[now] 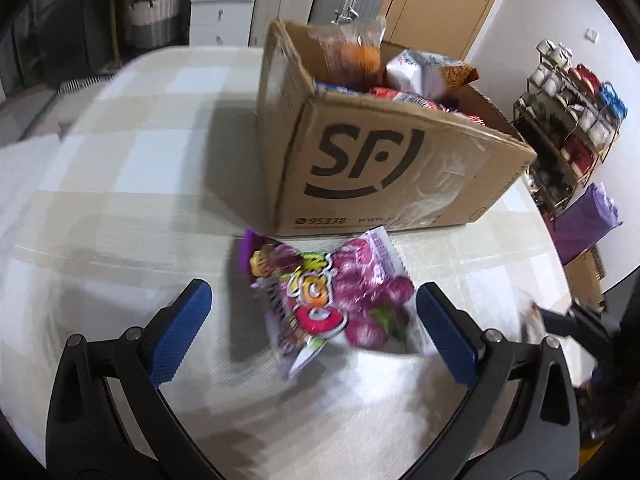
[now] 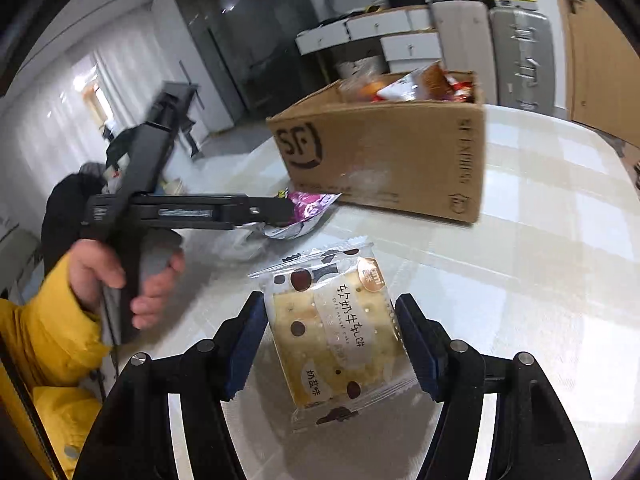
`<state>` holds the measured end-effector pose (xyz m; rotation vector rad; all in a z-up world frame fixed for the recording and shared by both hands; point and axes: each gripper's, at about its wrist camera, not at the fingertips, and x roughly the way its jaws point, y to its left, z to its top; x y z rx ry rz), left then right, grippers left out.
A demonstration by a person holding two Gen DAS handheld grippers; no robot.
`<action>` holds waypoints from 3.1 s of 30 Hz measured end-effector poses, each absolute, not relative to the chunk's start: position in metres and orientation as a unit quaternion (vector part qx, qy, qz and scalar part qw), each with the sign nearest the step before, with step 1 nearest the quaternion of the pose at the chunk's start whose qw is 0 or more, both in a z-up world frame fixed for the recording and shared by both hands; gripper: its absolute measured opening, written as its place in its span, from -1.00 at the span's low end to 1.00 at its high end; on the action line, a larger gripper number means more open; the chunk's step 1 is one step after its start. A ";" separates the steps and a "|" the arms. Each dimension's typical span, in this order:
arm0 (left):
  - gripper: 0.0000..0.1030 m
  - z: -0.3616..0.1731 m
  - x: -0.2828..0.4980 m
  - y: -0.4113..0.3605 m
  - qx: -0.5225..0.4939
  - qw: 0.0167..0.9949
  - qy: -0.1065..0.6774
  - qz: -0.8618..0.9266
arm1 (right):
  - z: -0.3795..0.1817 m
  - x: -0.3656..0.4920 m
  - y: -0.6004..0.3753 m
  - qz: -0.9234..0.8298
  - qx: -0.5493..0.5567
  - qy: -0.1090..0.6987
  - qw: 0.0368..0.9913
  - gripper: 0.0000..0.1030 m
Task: Organize snacks
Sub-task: 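Grasp the cream cracker pack with the right tool while the left tool grasps the purple candy bag, then lift both held packs and carry them over the cardboard box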
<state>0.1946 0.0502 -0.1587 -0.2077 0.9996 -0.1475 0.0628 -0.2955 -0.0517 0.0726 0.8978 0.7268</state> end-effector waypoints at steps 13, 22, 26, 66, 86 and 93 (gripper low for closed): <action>-0.41 -0.167 0.192 0.044 -0.121 0.867 0.472 -0.103 | -0.062 0.055 -0.274 0.345 0.076 0.416 0.838 0.30; -0.54 -0.157 0.170 0.052 -0.125 0.871 0.463 -0.106 | -0.050 0.050 -0.274 0.338 0.094 0.401 0.846 0.30; -0.54 -0.137 0.151 0.065 -0.124 0.883 0.441 -0.105 | -0.036 0.045 -0.272 0.339 0.097 0.383 0.854 0.30; -0.53 0.089 -0.041 0.077 -0.056 0.968 0.227 -0.095 | 0.129 -0.019 -0.268 0.323 0.106 0.186 0.922 0.30; -0.53 0.053 0.166 0.059 -0.071 0.944 0.303 -0.107 | 0.139 0.175 -0.253 0.303 0.082 0.247 0.917 0.30; -0.53 0.014 0.223 0.041 -0.074 0.934 0.326 -0.128 | 0.086 0.234 -0.241 0.291 0.096 0.303 0.902 0.30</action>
